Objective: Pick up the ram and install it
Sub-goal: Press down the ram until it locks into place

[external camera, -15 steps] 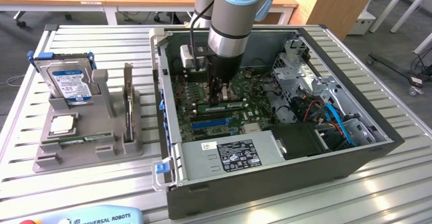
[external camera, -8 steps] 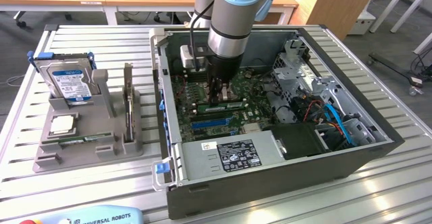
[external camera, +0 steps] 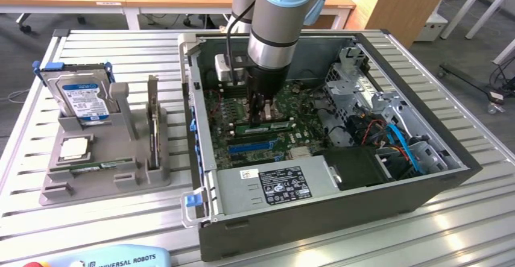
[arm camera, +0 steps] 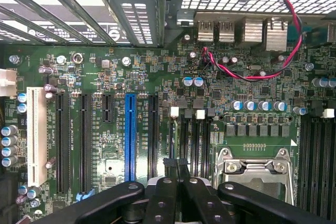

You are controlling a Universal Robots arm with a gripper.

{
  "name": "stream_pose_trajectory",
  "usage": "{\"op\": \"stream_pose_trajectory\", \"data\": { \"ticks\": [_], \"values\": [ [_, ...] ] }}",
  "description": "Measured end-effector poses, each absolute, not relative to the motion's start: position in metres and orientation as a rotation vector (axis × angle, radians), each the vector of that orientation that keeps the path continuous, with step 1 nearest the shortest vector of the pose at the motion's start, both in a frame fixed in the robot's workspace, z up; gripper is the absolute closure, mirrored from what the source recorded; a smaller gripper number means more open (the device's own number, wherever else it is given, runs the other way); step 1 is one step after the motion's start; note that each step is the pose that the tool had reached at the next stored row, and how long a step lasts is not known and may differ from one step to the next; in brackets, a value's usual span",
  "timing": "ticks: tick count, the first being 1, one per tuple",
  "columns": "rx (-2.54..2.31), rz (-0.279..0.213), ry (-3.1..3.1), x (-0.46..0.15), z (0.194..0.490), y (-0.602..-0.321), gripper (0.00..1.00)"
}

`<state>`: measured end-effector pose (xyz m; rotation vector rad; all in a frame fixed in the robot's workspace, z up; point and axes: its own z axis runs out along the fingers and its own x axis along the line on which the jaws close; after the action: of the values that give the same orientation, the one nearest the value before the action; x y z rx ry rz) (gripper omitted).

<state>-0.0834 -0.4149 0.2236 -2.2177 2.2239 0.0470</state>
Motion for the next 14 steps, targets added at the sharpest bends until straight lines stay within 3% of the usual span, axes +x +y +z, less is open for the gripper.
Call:
{"op": "stream_pose_trajectory", "data": {
  "ticks": [14],
  "values": [
    [-2.218,0.047,2.224,-0.0834,0.2227,-0.4149,0.90]
  ]
}}
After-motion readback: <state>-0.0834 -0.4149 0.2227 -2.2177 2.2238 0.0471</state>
